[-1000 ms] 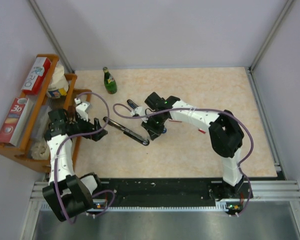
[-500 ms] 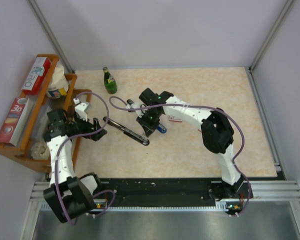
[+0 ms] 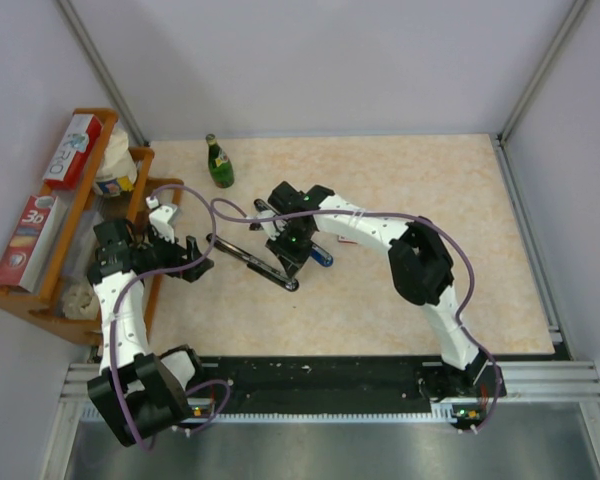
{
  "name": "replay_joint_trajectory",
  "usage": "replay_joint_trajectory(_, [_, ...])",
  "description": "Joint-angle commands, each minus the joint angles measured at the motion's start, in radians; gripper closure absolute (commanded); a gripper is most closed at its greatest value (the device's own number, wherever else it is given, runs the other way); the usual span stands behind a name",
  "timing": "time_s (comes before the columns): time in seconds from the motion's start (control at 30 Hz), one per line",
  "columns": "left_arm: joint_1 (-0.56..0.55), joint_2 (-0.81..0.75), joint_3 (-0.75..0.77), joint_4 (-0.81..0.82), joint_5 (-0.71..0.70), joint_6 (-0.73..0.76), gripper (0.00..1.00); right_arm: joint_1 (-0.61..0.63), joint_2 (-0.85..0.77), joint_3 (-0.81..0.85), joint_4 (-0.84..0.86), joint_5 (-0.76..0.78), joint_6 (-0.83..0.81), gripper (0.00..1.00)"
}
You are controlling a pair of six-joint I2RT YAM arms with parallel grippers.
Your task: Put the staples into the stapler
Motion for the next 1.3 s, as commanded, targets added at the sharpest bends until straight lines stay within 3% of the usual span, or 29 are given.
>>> replay_joint_trajectory(0.0, [0.009,-0.025,-0.011,0.031,0.015,0.002,0.01,0.017,0.007,0.026,-0.022,-0.021,0.009,0.91])
replay_joint_trajectory(1.27, [0.015,-0.036,-0.023,0.04,0.019,0.006,0.01,0.017,0.046,0.075,-0.022,0.08,0.013,0.92])
